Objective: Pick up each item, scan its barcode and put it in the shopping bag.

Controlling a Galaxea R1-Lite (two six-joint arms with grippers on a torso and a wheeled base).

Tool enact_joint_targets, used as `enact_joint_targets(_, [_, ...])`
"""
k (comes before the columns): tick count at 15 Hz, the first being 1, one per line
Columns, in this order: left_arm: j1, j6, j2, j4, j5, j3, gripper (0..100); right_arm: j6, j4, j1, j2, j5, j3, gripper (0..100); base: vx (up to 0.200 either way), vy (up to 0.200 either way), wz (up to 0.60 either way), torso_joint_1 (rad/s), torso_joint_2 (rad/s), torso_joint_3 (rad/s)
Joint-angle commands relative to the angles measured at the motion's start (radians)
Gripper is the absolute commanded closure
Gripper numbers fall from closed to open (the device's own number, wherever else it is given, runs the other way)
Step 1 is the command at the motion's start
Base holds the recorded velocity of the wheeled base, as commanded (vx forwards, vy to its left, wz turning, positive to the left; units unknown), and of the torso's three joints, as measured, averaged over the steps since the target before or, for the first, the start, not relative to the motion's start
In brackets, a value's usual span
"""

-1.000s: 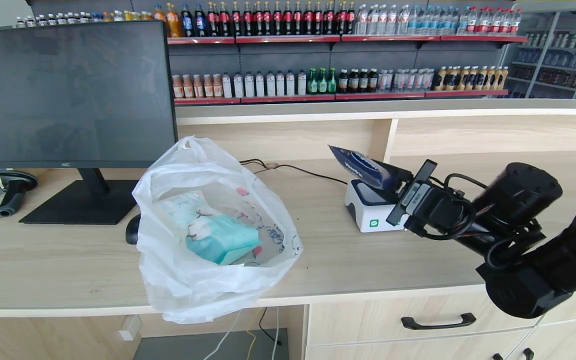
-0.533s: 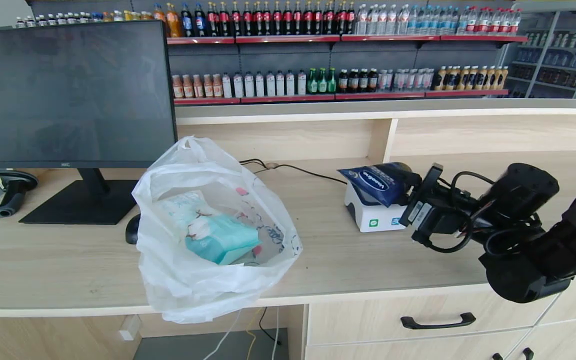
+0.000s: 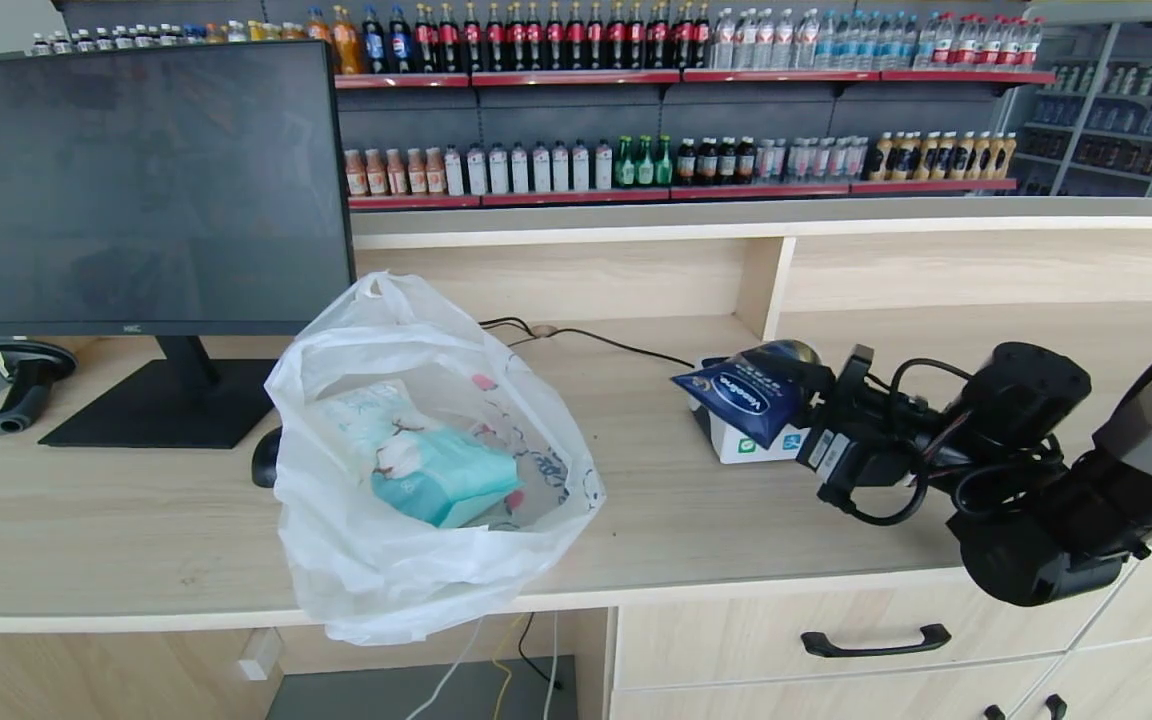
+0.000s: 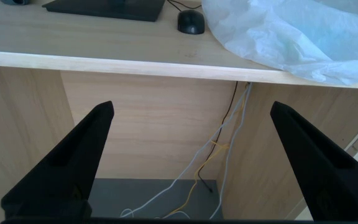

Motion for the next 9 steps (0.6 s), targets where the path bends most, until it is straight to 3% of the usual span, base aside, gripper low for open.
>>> enact_joint_targets(1, [0.000,-0.001,0.001,0.000,0.000,0.000,0,-0.002,0.001,0.005,0.005,0.003,-0.006,100,0.000,0.000,0.00,0.000,0.00,0.000])
enact_joint_targets(9, [0.000,-0.001,0.001,0.000,0.000,0.000,0,-0.002,0.001,0.009,0.009,0.004,-0.009,100,0.000,0.000,0.00,0.000,0.00,0.000])
